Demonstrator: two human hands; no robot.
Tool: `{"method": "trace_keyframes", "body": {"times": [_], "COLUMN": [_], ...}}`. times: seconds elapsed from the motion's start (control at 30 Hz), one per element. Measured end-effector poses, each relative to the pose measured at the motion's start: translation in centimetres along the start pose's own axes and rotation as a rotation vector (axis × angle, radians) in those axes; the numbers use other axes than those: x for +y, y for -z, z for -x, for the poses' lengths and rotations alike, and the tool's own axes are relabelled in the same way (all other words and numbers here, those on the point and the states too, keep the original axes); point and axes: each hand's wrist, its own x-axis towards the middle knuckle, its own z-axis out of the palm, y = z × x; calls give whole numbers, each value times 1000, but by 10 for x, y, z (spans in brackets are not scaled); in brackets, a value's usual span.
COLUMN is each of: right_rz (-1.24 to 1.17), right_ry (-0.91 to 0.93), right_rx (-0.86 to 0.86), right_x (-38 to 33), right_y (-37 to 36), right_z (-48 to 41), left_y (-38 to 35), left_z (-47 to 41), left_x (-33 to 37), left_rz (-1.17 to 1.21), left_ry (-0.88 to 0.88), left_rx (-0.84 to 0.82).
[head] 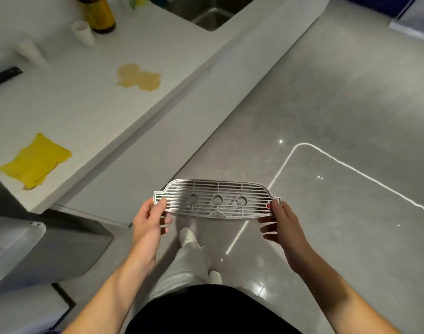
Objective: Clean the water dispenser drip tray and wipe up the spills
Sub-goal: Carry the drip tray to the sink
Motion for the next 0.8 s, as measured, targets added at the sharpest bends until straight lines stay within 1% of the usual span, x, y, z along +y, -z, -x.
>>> {"method": "trace_keyframes", "body": {"times": [0.23, 0.33, 0.5, 0.63, 0.8], "right_rz": [-86, -157, -195, -199, -193], "right_ry": [-22, -52, -83, -82, -72], "right_rx": [122, 200, 289, 321, 309], "right_x": [-37, -61, -100, -136, -177], "right_y": [58, 78, 109, 133, 162], "right_z": [-69, -105, -161, -210, -286], "left_y": [-113, -160, -231, -289, -362], "left_z": [-72, -107, -164, -207, -259], "left_x": [28, 45, 79, 106, 135], "left_rz": [-64, -90, -128, -114, -133], "left_ry": [-18, -20, -15, 0, -23], "left_rx": [-144, -204, -327, -352, -315]}}
